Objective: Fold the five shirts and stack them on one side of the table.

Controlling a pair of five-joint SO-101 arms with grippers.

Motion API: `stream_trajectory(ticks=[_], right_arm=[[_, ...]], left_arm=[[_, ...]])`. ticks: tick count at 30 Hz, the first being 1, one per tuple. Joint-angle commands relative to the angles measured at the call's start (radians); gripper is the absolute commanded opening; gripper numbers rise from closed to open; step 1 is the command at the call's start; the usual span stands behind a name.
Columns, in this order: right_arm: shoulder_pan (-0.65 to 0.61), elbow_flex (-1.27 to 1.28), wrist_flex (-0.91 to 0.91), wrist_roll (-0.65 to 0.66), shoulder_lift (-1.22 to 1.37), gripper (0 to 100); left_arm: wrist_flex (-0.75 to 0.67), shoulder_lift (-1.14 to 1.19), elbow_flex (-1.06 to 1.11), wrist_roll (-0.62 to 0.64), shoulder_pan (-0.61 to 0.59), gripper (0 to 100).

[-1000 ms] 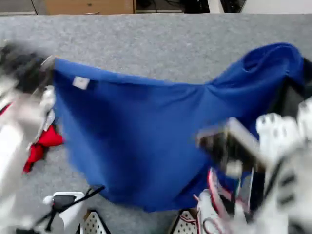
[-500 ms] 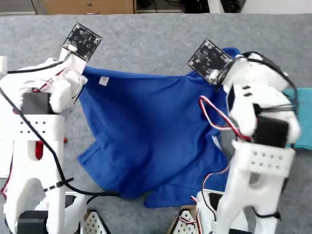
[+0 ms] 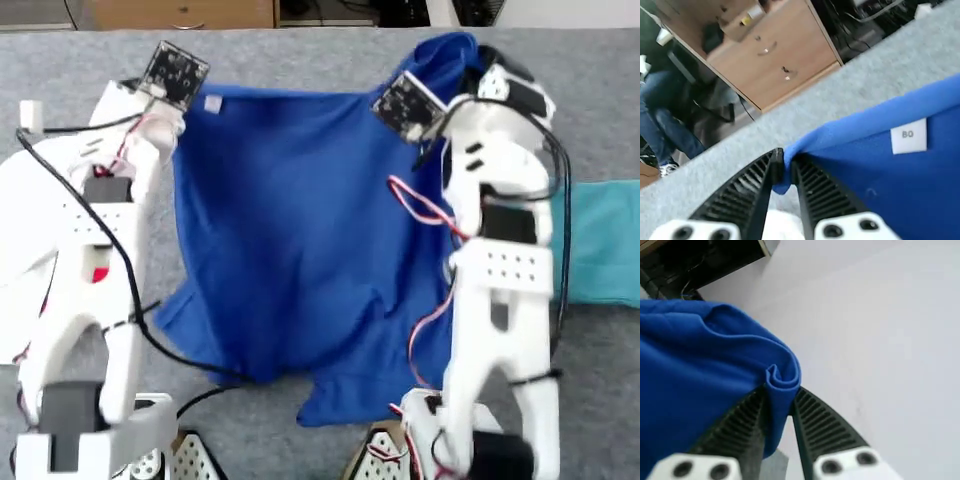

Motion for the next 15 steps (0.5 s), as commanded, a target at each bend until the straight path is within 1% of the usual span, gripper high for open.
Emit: stream_trajectory(ticks=[1, 11, 15], right_arm=[[-0.008, -0.189, -0.083, 0.009, 0.111, 0.2], [-0.007, -0.619, -0.103, 0.011, 0.464, 0.2], [-0.013, -0.727, -0.103, 0.012, 0.561, 0.2]], left_arm=[[-0.038, 0.058, -0.167, -0.003, -0.028, 2], [-0.035, 0.298, -0.516, -0.011, -0.031, 2], [-0.037, 0.387, -0.594, -0.089, -0.028, 2]])
